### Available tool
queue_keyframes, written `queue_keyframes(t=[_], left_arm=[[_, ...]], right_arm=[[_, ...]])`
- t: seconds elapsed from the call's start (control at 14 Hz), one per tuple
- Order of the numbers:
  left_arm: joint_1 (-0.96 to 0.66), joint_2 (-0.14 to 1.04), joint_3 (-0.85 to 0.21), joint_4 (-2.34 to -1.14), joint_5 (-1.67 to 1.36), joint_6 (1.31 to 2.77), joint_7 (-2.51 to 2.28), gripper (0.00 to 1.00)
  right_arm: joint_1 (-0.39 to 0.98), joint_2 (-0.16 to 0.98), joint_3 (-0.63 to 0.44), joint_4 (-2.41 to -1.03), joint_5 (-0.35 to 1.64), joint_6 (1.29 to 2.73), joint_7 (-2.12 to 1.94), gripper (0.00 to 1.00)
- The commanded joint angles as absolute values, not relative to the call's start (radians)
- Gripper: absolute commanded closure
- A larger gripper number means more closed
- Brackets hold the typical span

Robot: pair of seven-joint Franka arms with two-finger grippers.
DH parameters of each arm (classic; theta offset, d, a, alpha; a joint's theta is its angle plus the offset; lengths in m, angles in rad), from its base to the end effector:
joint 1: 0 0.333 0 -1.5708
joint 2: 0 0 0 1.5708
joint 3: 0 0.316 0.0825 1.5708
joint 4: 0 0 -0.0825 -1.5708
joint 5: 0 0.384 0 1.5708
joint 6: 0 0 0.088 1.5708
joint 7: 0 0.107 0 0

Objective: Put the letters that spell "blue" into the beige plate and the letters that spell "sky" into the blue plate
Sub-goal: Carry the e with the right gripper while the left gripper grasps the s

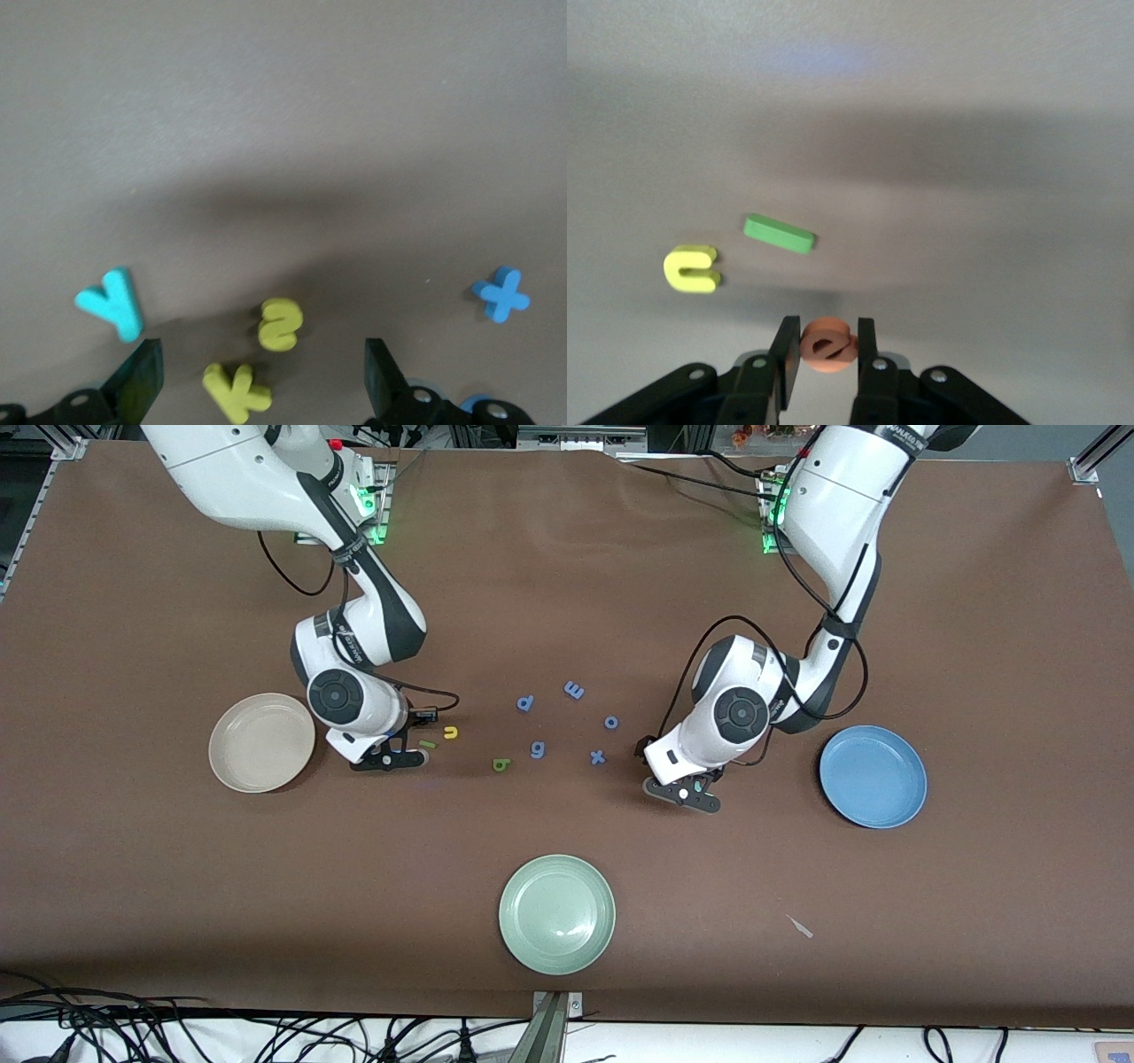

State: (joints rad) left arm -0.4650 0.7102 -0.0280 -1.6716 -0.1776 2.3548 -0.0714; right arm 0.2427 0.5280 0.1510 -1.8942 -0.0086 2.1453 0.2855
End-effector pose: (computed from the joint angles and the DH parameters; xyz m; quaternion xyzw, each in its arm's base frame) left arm 0.5972 -0.3214 0.1883 0.9871 -0.1430 -0.0329 0.0645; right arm 0.5568 0.2281 0.2063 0.9889 0.0514 -0.1392 0.0113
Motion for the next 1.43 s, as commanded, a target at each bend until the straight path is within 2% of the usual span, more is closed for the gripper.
queue_keyframes(t=[0.0,0.29,0.5,0.57,0.71,0.78,0.86,1.14,1.21,1.35], left_arm=[[-0.497,0.762,-0.003,-1.612,-0.210,2.381,-0.069,0.00],[-0.505,0.788,-0.003,-1.612,-0.209,2.413,-0.069,0.12],[-0.506,0.795,-0.003,-1.614,-0.207,2.421,-0.054,0.38],[-0.506,0.793,-0.003,-1.614,-0.207,2.421,-0.051,0.41],[-0.505,0.784,0.006,-1.624,-0.203,2.418,-0.048,0.41],[-0.505,0.778,0.009,-1.631,-0.201,2.416,-0.048,0.40],[-0.505,0.776,0.009,-1.637,-0.199,2.413,-0.048,0.40],[-0.503,0.769,0.011,-1.667,-0.198,2.410,-0.012,0.37],[-0.503,0.758,0.011,-1.677,-0.198,2.408,-0.009,0.33],[-0.500,0.740,0.015,-1.697,-0.198,2.399,-0.009,0.33]], right_arm=[[0.229,0.488,0.091,-1.859,-0.005,2.065,0.157,0.80],[0.229,0.468,-0.099,-1.871,-0.002,2.057,-0.191,0.80],[0.221,0.486,-0.192,-1.878,-0.002,2.060,-0.291,0.80],[0.204,0.503,-0.195,-1.876,-0.005,2.063,-0.298,0.80],[0.175,0.529,-0.195,-1.867,-0.012,2.094,-0.299,0.77],[0.172,0.534,-0.195,-1.861,-0.011,2.094,-0.288,0.52],[0.173,0.534,-0.195,-1.861,-0.003,2.091,-0.279,0.01],[0.204,0.523,-0.180,-1.780,0.002,2.016,-0.207,0.00],[0.212,0.525,-0.164,-1.755,0.003,1.973,-0.198,0.00],[0.218,0.526,-0.114,-1.729,0.018,1.951,-0.190,0.00]])
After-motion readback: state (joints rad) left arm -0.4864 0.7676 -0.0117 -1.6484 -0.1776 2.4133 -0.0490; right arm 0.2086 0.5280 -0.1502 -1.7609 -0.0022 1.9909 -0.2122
